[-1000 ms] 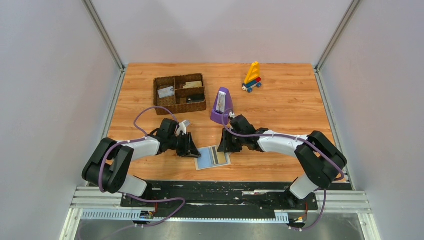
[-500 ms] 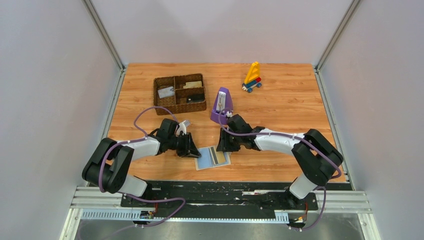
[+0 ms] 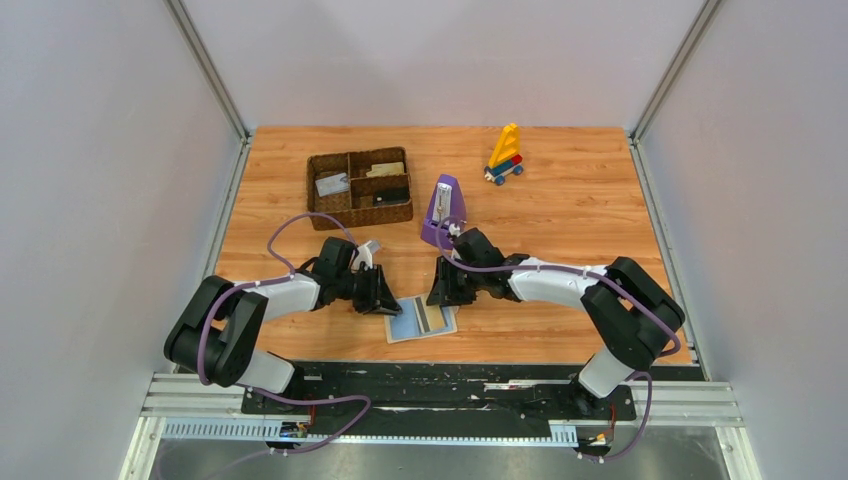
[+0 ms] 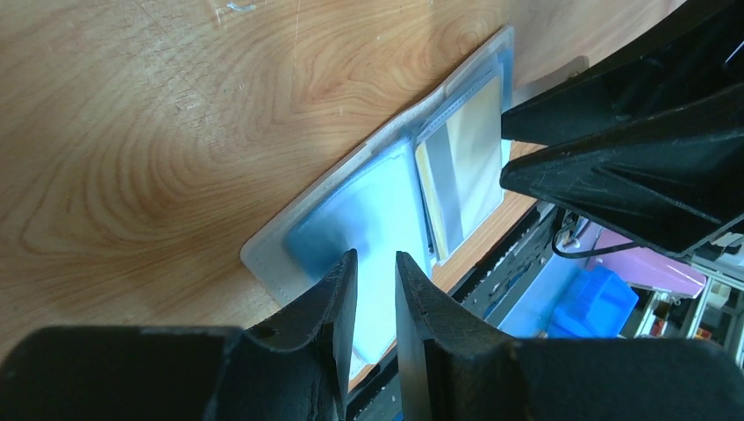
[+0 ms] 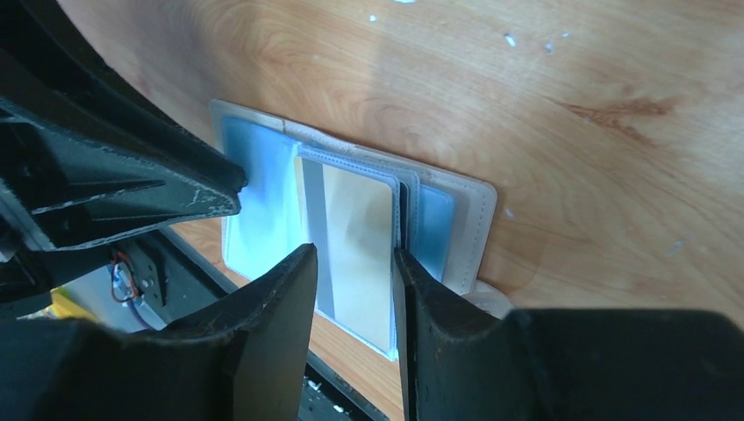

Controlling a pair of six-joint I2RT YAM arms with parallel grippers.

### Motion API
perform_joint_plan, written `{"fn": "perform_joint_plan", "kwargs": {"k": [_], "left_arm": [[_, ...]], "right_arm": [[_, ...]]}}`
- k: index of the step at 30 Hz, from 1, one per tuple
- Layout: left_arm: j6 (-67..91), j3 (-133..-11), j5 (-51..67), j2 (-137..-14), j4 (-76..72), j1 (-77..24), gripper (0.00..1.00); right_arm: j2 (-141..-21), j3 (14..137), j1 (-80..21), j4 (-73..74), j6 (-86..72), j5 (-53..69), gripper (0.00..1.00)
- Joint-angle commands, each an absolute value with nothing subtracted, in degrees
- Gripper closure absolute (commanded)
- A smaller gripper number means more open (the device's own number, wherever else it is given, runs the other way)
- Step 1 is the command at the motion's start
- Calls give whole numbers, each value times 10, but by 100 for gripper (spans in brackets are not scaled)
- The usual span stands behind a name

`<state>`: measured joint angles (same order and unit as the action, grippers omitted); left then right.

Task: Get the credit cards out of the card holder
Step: Remove the credit card from the card holder.

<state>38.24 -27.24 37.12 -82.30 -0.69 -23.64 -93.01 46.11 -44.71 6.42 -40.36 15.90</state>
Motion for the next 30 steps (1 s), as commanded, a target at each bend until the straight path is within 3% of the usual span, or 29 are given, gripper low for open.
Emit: {"fn": "perform_joint_plan", "kwargs": {"k": [1,16,30], "left_arm": [[375,-262,362,-816,-18,-241,69],[385,-268,354,-784,-5,-241,69],[409,-322,244,-647,144,-240,66]], "right_arm": [[-908,463,-452,11,-421,207,62],[-890,463,-452,-26,-445,252,63],[-971,510,-479,-87,-495,308,63]]}}
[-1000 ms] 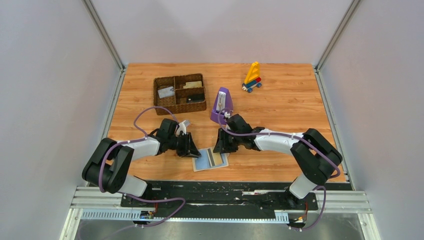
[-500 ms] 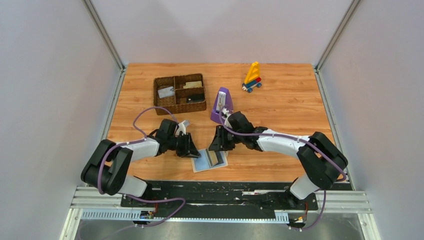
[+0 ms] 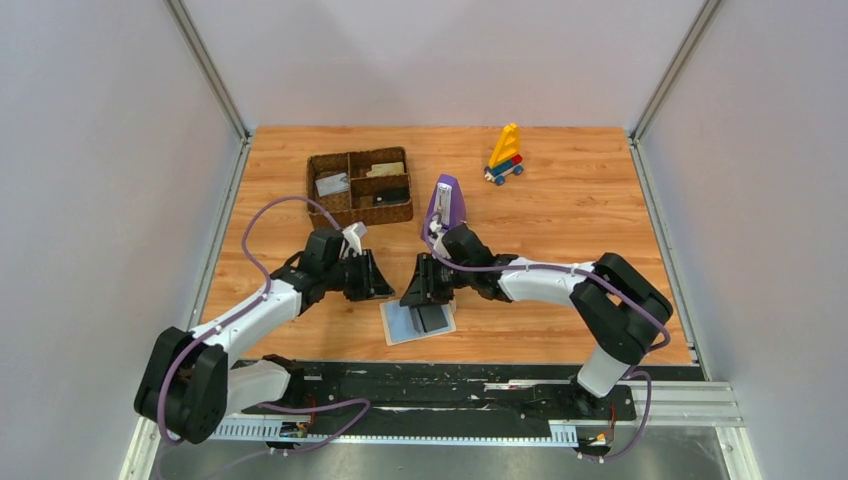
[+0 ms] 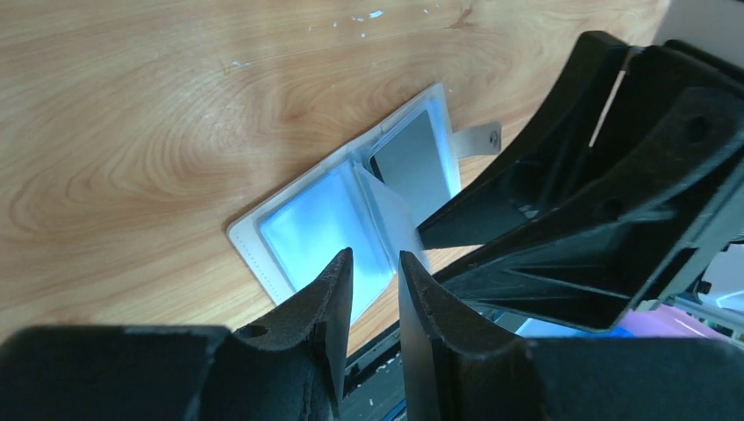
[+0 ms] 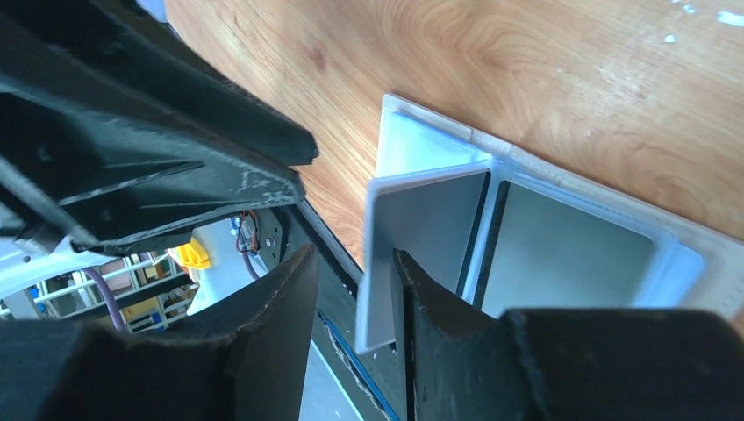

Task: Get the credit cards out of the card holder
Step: Remove the credit card from the card holder.

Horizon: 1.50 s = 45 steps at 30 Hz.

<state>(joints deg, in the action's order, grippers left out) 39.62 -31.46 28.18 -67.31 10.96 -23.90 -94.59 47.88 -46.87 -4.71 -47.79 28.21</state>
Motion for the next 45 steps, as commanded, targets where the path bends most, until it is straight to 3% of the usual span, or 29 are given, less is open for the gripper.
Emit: {"fn": "perform_joint_plan", "kwargs": {"k": [1,22,29,33,37,45], "left_arm": [[410,-318,244,-641,143,-240,66],[396,-267,292,-719,78,-240,75],[398,-267,274,-692,91,-240,74],[397,-268,276,-677,93,-240,75],[419,-245,316,-690,34,-240,82],[420,-225,313,-730,5,-241,85]], "right_arm": [[-971,511,-480,-82,-494,305,63],[-987,521,-479,-2,-445,237,69],[-979,537,-496,49,-438,195,61],[-985,542,-502,68,-435,177,63],[-993,543,-502,65,-432,175,65],[-1007,539,-501,58,-422,177,67]]}}
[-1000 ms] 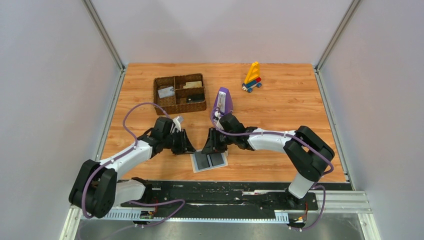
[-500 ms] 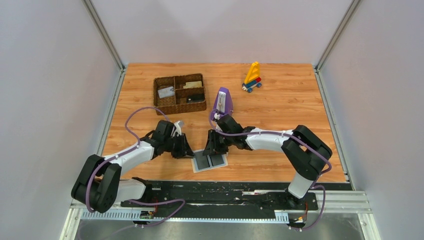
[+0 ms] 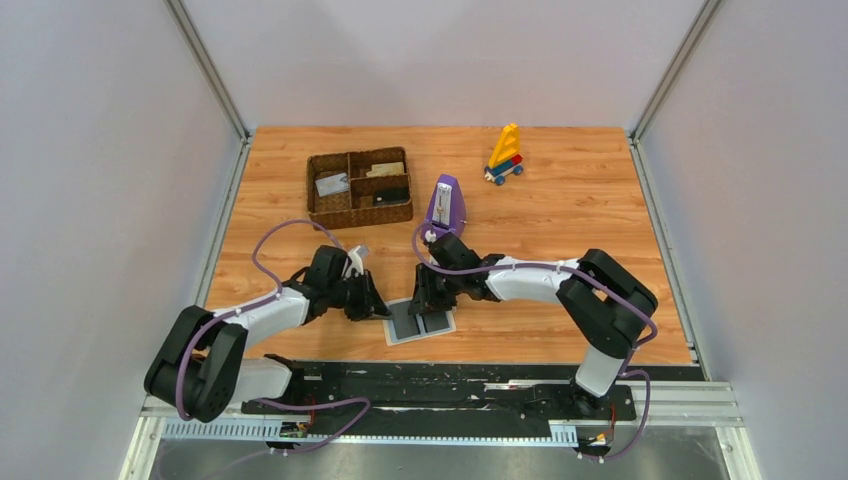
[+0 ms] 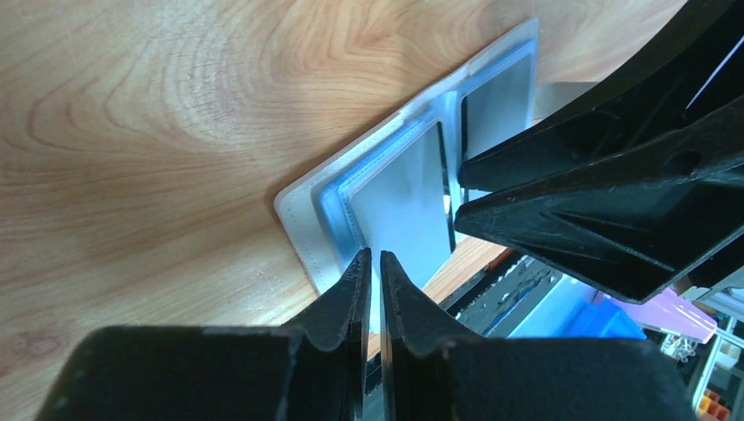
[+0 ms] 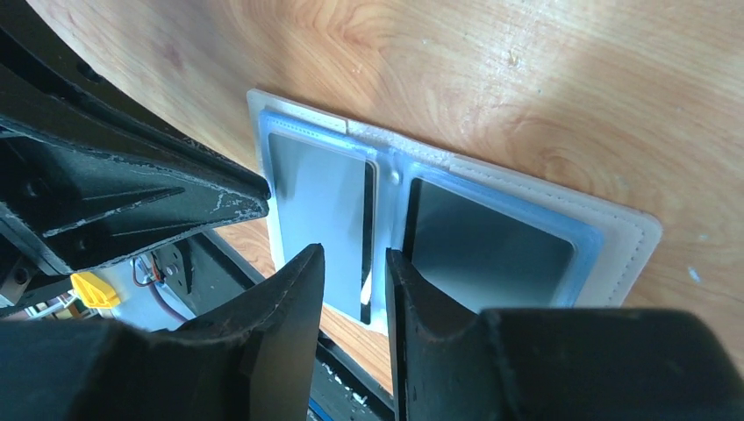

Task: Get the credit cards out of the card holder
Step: Remove the credit card from the card holder.

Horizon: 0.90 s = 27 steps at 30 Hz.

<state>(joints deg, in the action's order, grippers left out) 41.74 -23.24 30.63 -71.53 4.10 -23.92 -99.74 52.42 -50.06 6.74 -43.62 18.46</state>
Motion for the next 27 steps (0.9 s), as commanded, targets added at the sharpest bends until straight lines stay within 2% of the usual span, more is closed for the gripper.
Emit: {"fn": "perform_joint_plan", "kwargs": {"k": [1,11,13,18,27], "left_arm": [[421,-224,316,-735,-5,-241,86],[415,-221,307,-761,-13,-241,90],[412,-222,305,-760,-10,-241,91],[402,-226,295,-768,12,-241,92],[393,-240,272,-811,32,-241,92]], "right_arm": [[-1008,537,-502,54,-422,180,67],[-1010,521,-498,37,-422,188,69],[-1007,511,-493,15,-424,208,73],[-992,483,-477,-25,-429,230,98],[-973,440,-446,-75,-427,290,100]]}}
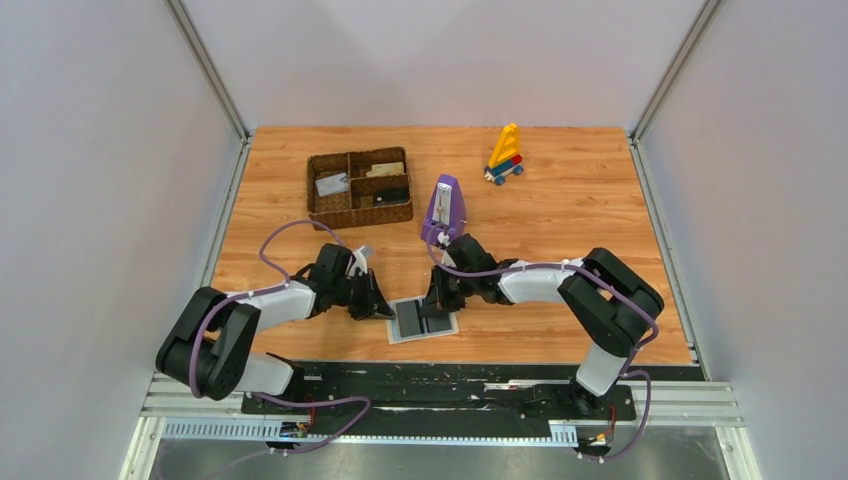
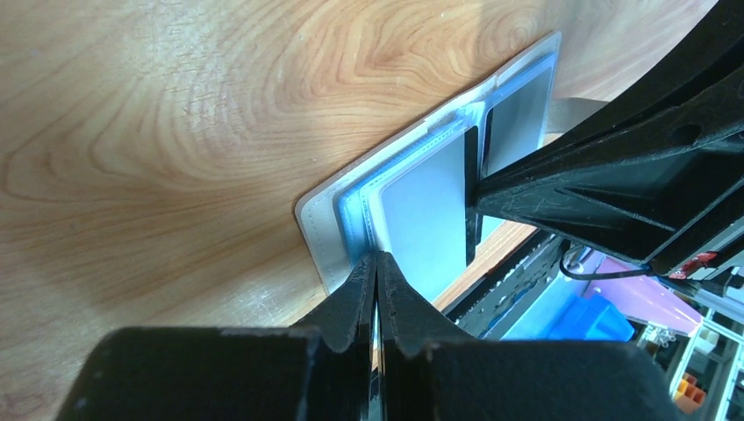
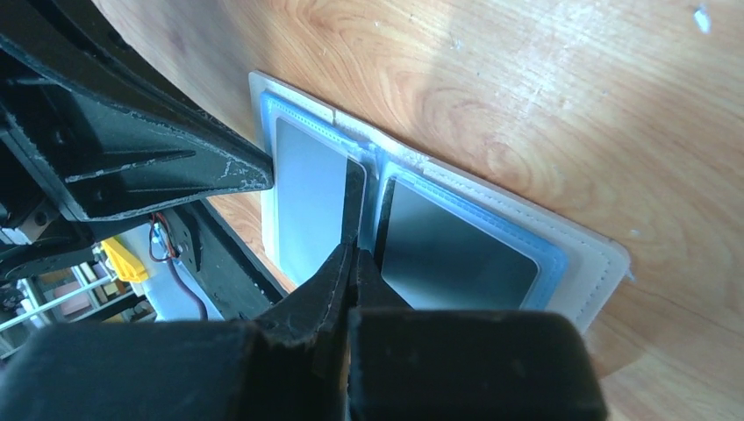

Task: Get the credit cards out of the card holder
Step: Remove the credit card from the card holder.

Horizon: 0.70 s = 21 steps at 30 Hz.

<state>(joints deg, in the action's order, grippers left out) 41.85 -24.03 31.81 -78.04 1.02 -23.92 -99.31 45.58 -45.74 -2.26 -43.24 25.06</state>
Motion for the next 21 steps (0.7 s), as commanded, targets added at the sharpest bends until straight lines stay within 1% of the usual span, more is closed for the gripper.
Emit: {"fn": "perform_joint_plan", "kwargs": {"k": [1,13,14,16,17,19,21], "left_arm": [[394,-240,276,-815,27,-241,92],[385,-247,271,-791,48,-241,91],[384,-247,272,-790,48,-241,91],[385,-247,272,-791,49,-241,91],[385,-247,273,-790,50,-241,91],[384,-247,273,-789,51,-241,91],[383,-246,271,-789,52,-241,91]], "right_arm": [[-974,435,-444,-82,-429,295,100],[-930,403,-426,-90,-428,299,100],[-932,407,-426,-90,-429,301,98],[-939,414,-426,-89,-432,306,85],[-944,417,-426,-89,-434,307,82],[-951,423,-426,-89,-435,305,78],[-960,427,-426,-86,-435,300,78]]}}
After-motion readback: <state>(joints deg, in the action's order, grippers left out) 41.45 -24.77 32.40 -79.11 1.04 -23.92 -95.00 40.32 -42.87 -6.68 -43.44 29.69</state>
